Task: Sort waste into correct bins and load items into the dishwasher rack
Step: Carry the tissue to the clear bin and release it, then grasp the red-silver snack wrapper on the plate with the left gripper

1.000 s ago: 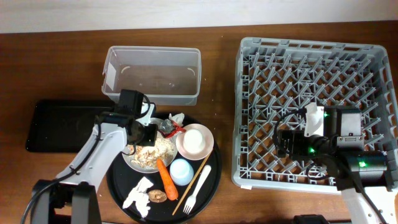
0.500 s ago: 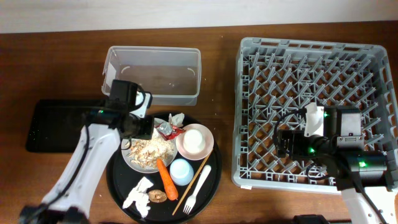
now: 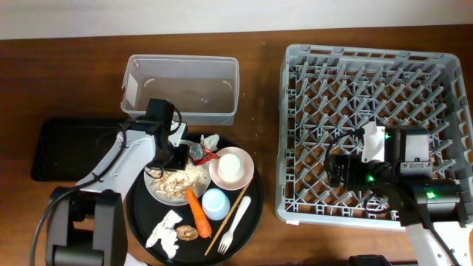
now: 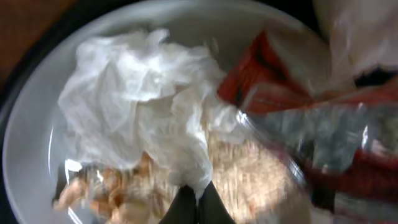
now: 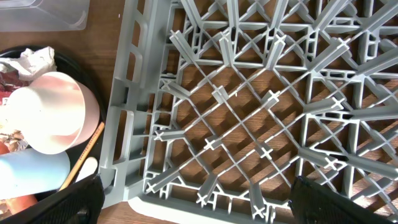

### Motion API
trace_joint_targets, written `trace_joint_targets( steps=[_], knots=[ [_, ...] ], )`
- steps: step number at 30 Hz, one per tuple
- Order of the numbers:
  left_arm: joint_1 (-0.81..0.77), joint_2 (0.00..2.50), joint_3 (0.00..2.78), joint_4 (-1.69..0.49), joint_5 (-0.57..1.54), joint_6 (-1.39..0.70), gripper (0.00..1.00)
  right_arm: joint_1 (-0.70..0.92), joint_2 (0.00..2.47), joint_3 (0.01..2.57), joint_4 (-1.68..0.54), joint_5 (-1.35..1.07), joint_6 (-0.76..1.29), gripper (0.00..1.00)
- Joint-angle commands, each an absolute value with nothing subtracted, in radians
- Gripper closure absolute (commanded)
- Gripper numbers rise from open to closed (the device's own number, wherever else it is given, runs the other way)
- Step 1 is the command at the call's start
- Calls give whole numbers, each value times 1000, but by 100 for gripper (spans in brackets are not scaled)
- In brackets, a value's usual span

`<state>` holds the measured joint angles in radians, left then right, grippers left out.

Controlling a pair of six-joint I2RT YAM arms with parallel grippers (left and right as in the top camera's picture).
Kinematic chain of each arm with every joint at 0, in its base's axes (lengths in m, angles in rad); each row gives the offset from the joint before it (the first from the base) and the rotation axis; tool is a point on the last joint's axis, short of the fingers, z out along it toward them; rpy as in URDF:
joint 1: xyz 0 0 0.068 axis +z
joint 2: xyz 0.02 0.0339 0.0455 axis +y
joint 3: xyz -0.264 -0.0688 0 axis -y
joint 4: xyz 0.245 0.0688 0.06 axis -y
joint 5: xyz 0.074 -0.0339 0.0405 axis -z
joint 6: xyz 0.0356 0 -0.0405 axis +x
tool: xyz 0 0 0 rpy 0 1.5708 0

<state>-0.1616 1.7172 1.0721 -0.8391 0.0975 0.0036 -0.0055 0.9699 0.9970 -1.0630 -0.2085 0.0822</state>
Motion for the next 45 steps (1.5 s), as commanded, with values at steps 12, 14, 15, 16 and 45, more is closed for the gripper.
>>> trace_joint_targets(
  steps=[12, 14, 15, 16, 45],
  knots=[
    [-164, 1422, 1174, -957, 117, -12, 100, 1, 967, 1018, -1060, -213, 85, 2],
    [-164, 1422, 1174, -957, 120, -12, 99, 1, 967, 1018, -1060, -213, 85, 2],
    [-164, 1420, 1175, -956, 136, -12, 99, 1, 967, 1018, -1060, -213, 85, 2],
    [-164, 1419, 1178, -955, 138, -12, 99, 1, 967, 1018, -1060, -213, 85, 2],
    [-172, 1634, 1357, -897, 228, -177, 1, 1, 967, 1018, -1085, -213, 85, 2]
  ],
)
